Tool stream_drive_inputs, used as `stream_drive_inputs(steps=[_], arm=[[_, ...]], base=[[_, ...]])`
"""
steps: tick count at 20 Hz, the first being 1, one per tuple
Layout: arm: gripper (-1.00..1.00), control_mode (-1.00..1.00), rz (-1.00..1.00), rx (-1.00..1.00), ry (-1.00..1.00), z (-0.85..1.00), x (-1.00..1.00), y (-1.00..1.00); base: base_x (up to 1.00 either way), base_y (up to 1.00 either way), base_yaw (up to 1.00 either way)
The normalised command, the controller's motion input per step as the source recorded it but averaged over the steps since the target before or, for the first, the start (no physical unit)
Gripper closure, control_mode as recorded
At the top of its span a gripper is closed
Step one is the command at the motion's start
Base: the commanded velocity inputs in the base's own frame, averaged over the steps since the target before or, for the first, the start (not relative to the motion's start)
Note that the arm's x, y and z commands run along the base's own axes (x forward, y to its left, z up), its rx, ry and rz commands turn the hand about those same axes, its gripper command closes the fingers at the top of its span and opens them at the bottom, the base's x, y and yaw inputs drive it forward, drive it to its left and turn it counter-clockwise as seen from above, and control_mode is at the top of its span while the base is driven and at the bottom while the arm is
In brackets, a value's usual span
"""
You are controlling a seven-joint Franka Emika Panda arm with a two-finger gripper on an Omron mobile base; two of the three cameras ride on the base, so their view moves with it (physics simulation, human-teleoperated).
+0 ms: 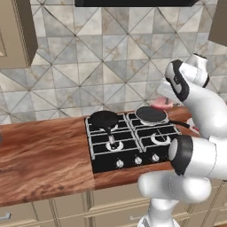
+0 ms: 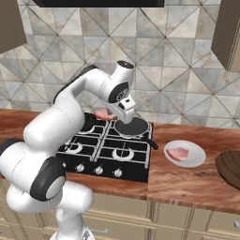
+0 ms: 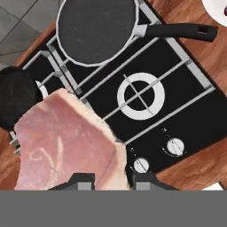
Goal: Place one of the steaks on the plate and the other in the bowl. Then place the bowl in the fridge.
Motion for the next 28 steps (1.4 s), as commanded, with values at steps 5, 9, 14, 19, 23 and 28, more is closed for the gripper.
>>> stream_drive_inputs(steps=[5,9,14,19,23,28], arm=[[1.0,1.0,0.0,0.0,0.0,0.0,0.0,0.0],[1.0,1.0,0.0,0.0,0.0,0.0,0.0,0.0],[1.0,1.0,0.0,0.0,0.0,0.0,0.0,0.0],[1.0,1.0,0.0,0.0,0.0,0.0,0.0,0.0],[1.0,1.0,0.0,0.0,0.0,0.0,0.0,0.0],[1.0,1.0,0.0,0.0,0.0,0.0,0.0,0.0]], base=[[-0.61,-1.0,-0.12],[-0.57,-1.0,-0.11],[-0.06,-0.96,-0.09],[0.13,-0.87,-0.06],[0.73,-0.08,0.0],[0.87,0.07,0.07]])
